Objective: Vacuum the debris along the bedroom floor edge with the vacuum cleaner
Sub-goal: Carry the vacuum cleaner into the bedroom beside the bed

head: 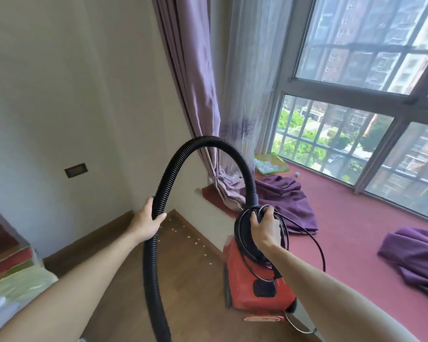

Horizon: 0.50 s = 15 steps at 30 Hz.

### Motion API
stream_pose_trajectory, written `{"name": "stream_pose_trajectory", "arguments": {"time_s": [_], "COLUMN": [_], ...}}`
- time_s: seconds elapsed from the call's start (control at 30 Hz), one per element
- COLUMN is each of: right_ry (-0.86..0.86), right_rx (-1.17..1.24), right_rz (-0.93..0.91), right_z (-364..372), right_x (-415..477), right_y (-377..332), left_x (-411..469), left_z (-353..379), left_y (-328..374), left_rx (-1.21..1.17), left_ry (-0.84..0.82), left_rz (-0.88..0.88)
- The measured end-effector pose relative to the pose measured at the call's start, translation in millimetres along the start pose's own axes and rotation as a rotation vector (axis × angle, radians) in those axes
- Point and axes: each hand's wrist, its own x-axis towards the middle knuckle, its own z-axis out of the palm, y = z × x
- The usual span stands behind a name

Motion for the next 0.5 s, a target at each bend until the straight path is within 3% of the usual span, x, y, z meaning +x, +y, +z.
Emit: {"name": "stream_pose_trajectory", "arguments": {"time_s": [0.5], "right_ry": [0.172], "right_rx": [-0.031], "right_rz": [0.207], "right_z": [-62], "right_x": [64], "right_y": [98], "left_x": [86], "left_z": [116], "left_y": [125], "left_rx": [0.083], "left_ry": [-0.161], "left_rz": [0.196]}}
